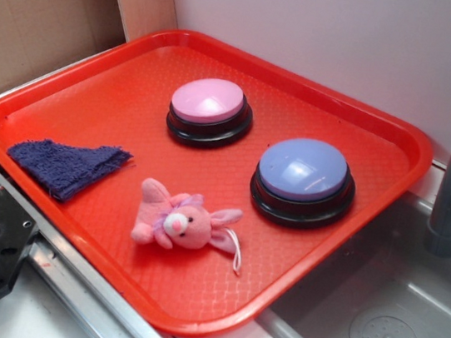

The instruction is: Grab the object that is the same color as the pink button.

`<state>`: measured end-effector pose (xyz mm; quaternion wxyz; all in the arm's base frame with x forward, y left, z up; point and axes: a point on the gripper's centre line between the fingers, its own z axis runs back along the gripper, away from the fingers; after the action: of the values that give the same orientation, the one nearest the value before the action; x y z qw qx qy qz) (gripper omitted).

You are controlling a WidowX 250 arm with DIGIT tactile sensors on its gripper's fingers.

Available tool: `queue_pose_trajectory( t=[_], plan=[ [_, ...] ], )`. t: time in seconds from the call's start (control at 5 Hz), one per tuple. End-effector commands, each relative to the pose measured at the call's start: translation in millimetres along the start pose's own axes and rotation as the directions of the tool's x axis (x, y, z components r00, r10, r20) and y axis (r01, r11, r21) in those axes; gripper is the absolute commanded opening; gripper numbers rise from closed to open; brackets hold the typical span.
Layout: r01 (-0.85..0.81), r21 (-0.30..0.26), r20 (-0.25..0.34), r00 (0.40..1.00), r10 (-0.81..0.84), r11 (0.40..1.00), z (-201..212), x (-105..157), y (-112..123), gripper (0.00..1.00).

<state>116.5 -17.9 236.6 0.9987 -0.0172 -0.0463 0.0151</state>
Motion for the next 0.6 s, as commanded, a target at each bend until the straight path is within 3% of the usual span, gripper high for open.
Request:
queue_pose_trajectory(
  t=[0.0, 0.2, 0.4],
  plan=[
    [0.000, 0.000, 0.000, 1.000, 0.000, 1.000, 0, 0, 0, 1.00],
    [0.234, -0.014, 0.010, 0.972, -0.233, 0.972, -14, 11, -18, 1.00],
    [0.434, -0.062, 0.028, 0.901, -0.434, 0.899, -33, 19, -39, 1.00]
  ],
)
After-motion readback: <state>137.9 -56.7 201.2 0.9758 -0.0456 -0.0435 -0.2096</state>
